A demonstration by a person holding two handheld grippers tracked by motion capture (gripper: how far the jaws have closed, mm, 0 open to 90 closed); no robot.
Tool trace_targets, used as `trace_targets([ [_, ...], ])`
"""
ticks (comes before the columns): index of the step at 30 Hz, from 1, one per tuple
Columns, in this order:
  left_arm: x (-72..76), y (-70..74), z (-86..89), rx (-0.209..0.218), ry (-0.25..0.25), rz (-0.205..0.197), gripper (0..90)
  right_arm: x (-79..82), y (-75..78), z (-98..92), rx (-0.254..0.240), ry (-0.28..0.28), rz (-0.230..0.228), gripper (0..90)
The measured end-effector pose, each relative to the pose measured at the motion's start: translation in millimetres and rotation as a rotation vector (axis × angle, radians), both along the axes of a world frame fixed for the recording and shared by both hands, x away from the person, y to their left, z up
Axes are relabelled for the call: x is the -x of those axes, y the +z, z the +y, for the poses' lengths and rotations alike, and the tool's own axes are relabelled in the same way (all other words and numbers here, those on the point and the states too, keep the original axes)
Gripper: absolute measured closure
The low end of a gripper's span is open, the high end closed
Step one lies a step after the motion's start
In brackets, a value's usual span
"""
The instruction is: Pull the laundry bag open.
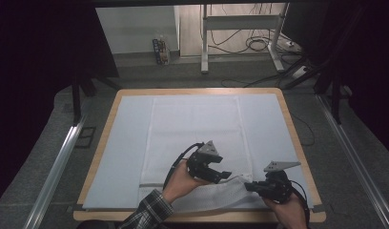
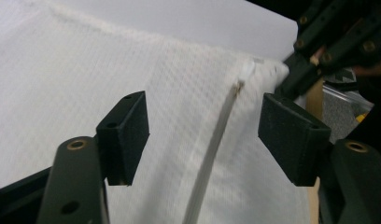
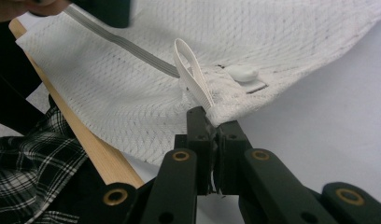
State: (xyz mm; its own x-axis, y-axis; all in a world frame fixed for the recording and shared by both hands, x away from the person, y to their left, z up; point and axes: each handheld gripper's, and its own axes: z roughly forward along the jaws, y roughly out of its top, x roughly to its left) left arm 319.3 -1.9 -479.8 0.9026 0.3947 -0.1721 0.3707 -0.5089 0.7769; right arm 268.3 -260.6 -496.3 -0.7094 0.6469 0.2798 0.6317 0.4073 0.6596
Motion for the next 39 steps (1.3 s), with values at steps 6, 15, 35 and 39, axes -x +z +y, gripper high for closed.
trace_targets([
  [6,-11.5,3.5,-28.8,-0.025,-0.022,-0.033,28.5,2.7,0.5,1.3,0.013,0.031,-0.052,85.4],
  [15,-19.4,8.0,-58.9,-0.012,-0.062,-0.027,27.0,3.9,1.7,0.9,0.014,0.066,-0.108,85.3],
  [35,-21.7,-9.9,-30.8,-0.059,-0.038,0.052,46.1,6.6,4.4,2.2,0.053,0.069,-0.152,85.2],
  [39,-21.2,-14.0,-28.5,-0.048,-0.066,0.087,55.9,6.7,4.4,1.5,0.054,0.066,-0.154,85.2],
])
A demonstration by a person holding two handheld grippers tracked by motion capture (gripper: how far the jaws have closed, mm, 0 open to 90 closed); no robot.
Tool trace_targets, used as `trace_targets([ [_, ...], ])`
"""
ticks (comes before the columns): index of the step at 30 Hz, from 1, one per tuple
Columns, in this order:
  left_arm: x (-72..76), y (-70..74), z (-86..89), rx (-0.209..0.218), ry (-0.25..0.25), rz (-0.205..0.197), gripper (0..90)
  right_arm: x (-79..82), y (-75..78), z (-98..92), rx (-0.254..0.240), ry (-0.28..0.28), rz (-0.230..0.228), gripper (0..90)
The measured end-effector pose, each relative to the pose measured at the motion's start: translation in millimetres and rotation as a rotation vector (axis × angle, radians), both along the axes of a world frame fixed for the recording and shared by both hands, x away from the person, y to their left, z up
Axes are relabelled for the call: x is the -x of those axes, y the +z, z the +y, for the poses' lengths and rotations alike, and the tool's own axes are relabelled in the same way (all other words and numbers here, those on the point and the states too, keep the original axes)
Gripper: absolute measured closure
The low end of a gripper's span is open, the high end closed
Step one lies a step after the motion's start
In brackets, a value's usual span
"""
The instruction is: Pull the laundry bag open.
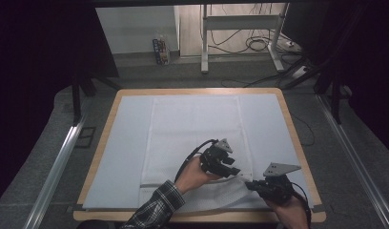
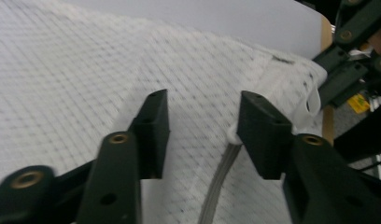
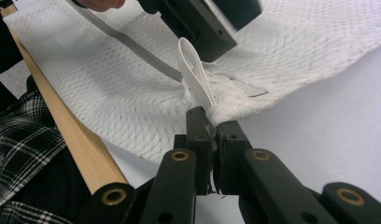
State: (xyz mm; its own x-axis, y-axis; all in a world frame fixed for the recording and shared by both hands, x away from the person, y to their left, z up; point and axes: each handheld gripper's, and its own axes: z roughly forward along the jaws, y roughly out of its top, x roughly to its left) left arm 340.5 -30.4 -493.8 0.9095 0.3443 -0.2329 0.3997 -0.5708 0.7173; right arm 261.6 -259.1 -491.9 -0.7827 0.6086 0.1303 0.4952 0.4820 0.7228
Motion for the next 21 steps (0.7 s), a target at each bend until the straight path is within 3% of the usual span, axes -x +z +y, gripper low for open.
trace_targets([
  [4,0.7,-3.9,0.1,0.02,-0.055,0.035,62.6,0.0,-0.1,-0.3,0.005,-0.001,0.001,85.2],
  [6,0.3,-7.0,-0.3,0.038,-0.091,0.077,62.9,0.1,-0.2,-0.2,0.009,-0.001,0.001,85.1],
  [7,-0.8,-8.2,0.6,0.026,-0.116,0.077,63.6,0.2,-0.2,-0.3,0.006,-0.002,-0.001,85.2],
  [9,0.4,-10.4,-0.2,0.048,-0.127,0.112,65.1,0.3,0.2,-0.6,0.009,-0.003,-0.003,85.1],
  [12,0.4,-11.7,0.3,0.038,-0.16,0.124,67.7,0.1,-0.4,-0.5,0.011,-0.004,-0.003,85.1],
  [21,2.0,-12.3,0.0,0.019,-0.193,0.137,80.7,0.4,-0.1,-0.5,0.018,-0.006,-0.008,85.0],
])
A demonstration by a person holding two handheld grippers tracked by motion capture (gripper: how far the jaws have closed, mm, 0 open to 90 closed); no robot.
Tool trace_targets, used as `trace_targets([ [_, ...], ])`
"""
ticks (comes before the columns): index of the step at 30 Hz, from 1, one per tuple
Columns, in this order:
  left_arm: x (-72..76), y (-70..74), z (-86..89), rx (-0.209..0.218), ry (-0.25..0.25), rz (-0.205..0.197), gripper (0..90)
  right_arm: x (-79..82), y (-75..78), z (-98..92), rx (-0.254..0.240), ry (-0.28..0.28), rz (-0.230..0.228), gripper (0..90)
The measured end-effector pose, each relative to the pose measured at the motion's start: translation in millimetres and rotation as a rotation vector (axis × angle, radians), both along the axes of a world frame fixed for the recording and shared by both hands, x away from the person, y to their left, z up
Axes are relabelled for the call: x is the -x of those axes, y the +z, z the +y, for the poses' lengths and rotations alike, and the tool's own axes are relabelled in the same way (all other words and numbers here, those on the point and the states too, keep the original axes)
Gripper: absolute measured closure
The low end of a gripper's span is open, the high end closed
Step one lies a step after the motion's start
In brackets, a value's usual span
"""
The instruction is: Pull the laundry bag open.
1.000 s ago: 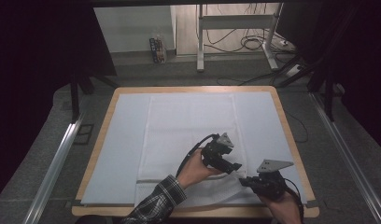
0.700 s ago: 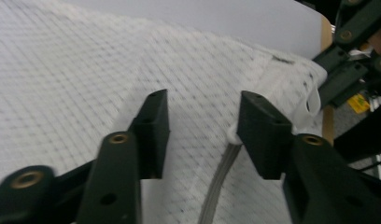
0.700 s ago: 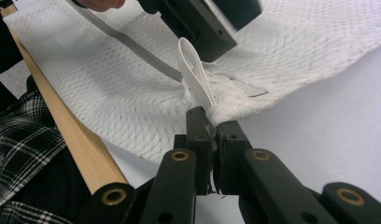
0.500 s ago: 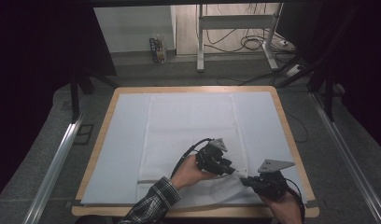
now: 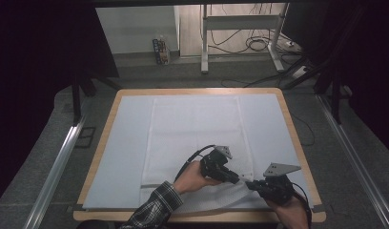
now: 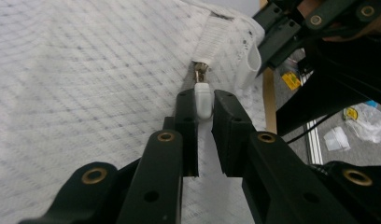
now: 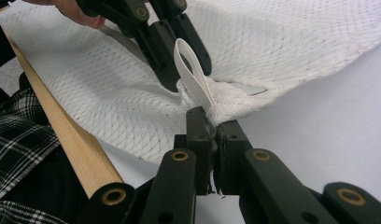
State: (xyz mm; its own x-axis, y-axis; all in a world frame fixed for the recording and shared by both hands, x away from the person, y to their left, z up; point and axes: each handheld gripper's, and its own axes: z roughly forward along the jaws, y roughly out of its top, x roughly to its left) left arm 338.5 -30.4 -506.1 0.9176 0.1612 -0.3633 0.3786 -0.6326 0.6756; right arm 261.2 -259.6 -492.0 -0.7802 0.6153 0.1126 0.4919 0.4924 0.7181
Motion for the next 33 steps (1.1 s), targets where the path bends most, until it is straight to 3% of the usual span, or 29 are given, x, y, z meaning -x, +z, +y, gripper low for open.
trace_targets([
  [10,1.8,-2.3,-10.0,-0.035,0.007,-0.039,74.4,1.0,0.7,1.3,0.005,0.01,-0.01,85.1],
  [17,4.9,0.7,-11.2,-0.068,0.007,-0.074,81.9,0.9,0.9,1.2,0.002,0.006,-0.006,84.8],
  [23,4.8,5.2,-6.5,-0.039,0.021,-0.097,82.4,-0.8,-0.1,-2.7,-0.007,-0.016,0.03,82.9],
  [27,6.8,7.2,-5.3,-0.03,0.027,-0.117,82.5,-1.5,-0.1,-4.9,-0.026,-0.027,0.061,73.8],
  [28,6.7,8.0,-4.7,-0.039,0.017,-0.128,82.5,-1.4,1.1,-6.0,-0.044,-0.038,0.077,65.6],
  [30,9.4,7.8,-5.7,-0.028,0.031,-0.122,82.5,-1.4,2.0,-6.7,-0.052,-0.045,0.088,62.3],
  [33,10.4,7.8,-5.3,-0.045,0.016,-0.143,82.5,-3.8,2.9,-9.3,-0.081,-0.066,0.104,55.0],
])
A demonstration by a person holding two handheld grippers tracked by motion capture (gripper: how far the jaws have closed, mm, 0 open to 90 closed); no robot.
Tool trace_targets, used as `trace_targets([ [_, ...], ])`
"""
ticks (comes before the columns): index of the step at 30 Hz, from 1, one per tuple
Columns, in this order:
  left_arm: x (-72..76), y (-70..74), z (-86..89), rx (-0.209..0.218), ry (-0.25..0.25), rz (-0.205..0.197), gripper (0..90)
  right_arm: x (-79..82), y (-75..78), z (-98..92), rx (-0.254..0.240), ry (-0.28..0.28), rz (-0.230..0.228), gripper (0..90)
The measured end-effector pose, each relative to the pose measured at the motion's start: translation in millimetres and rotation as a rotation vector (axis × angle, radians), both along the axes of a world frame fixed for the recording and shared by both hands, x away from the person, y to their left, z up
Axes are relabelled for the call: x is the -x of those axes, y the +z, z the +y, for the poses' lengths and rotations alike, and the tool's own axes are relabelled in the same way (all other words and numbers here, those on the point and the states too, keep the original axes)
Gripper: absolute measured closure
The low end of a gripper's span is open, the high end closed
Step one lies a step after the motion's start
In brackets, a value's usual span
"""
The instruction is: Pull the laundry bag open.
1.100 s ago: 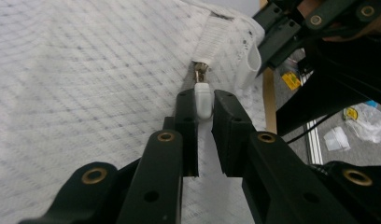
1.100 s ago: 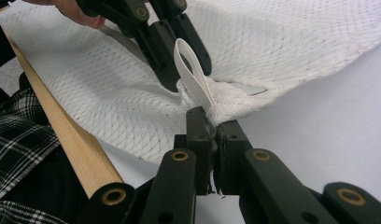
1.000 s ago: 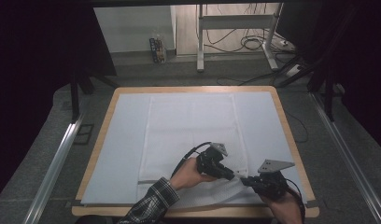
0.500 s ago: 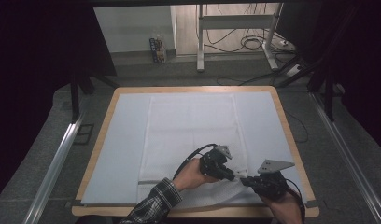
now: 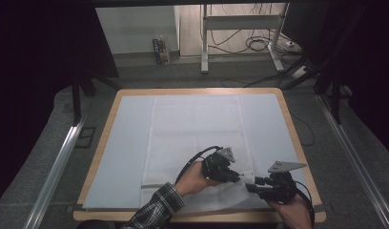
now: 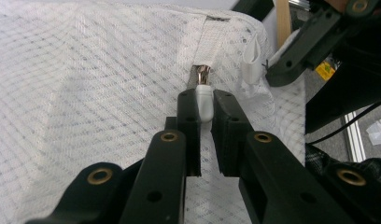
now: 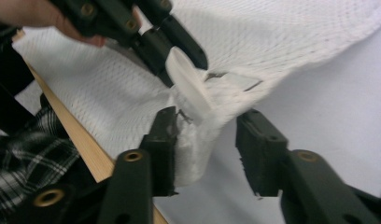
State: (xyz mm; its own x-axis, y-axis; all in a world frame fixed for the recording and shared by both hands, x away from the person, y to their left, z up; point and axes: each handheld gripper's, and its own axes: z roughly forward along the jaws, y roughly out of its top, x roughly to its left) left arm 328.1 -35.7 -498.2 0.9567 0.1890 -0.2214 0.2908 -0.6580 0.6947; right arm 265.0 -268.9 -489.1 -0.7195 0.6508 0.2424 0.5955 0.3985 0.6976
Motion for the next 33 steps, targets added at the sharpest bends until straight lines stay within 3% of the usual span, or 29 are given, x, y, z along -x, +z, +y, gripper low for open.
trace_targets([
  [10,3.9,0.0,0.0,-0.012,-0.017,-0.027,82.5,-17.3,5.7,-2.7,-0.077,-0.064,0.063,44.4],
  [13,5.3,-0.3,-1.9,-0.014,-0.026,-0.036,82.5,-25.2,6.4,-3.8,-0.095,-0.084,0.091,49.1],
  [14,5.5,-0.5,-2.2,-0.014,-0.026,-0.036,82.6,-30.0,5.2,-3.1,-0.086,-0.088,0.121,57.7],
  [20,5.9,-2.0,-0.5,0.0,-0.023,-0.042,82.5,-31.3,1.5,-0.9,-0.039,-0.103,0.15,71.9],
  [22,6.1,-1.5,0.1,0.011,-0.017,-0.047,82.5,-31.5,1.5,-3.8,-0.059,-0.113,0.161,69.5],
  [27,6.3,-0.7,1.1,0.016,-0.015,-0.056,82.5,-32.3,-3.7,-6.7,-0.08,-0.131,0.192,50.0],
  [33,6.4,-0.8,4.0,0.048,-0.007,-0.054,82.6,-32.5,-6.9,-8.6,-0.102,-0.134,0.224,50.2],
])
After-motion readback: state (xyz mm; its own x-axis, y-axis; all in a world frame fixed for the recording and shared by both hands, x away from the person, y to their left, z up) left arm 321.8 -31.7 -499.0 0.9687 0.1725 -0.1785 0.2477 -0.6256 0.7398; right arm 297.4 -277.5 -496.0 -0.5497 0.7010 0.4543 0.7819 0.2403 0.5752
